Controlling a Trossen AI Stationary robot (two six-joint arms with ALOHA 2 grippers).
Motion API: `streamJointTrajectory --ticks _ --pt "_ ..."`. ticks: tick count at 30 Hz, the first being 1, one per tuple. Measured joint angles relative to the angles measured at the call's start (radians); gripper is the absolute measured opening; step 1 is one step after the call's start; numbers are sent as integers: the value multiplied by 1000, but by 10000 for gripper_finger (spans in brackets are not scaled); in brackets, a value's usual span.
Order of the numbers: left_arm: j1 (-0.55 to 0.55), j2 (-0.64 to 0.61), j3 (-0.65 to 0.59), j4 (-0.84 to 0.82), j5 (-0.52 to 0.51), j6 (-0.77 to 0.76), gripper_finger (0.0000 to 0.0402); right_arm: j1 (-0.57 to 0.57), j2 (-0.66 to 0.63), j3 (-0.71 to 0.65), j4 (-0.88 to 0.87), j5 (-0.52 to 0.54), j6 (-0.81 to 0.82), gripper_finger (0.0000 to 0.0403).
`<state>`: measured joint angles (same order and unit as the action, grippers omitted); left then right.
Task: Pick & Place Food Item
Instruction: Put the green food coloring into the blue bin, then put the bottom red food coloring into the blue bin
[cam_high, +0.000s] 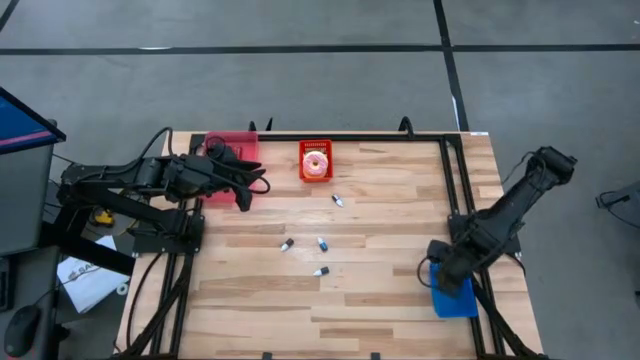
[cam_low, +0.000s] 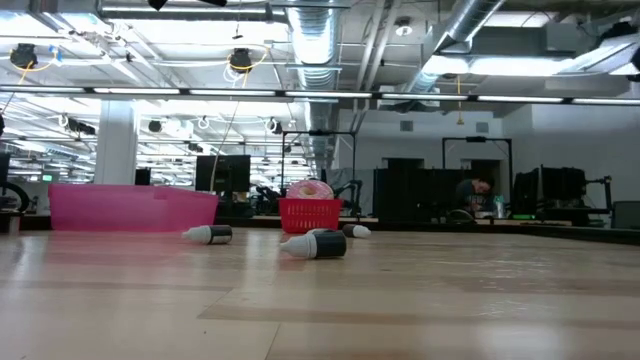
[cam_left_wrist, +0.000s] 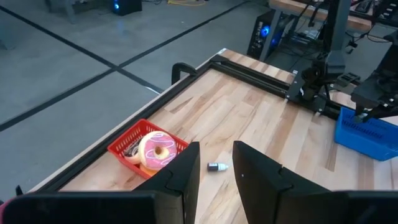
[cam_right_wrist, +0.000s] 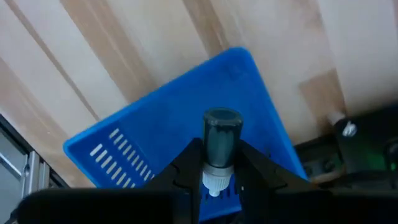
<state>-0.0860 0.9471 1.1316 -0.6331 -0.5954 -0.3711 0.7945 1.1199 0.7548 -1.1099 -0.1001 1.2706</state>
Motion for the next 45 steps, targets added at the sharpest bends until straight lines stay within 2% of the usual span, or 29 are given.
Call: streamJointTrajectory --ticks 5,19,25,30,33,36,41,45 --pt "0 0 0 0 0 1 92 81 30 0 -3 24 65 67" --pt "0 0 0 0 -1 9 92 90 71 0 12 23 113 135" --pt "0 0 0 0 -1 9 92 75 50 17 176 47 106 151" --pt "0 0 0 0 -1 9 92 -22 48 87 194 126 12 143" --pt "0 0 0 -2 -1 9 92 -120 48 116 230 201 -98 132" --pt "0 0 0 -32 6 9 92 -240 48 123 322 232 -213 121" --pt "0 5 0 -214 130 -36 92 -446 48 123 445 232 -335 113" --pt "-29 32 -1 -315 225 -116 92 -563 44 123 492 230 -393 113"
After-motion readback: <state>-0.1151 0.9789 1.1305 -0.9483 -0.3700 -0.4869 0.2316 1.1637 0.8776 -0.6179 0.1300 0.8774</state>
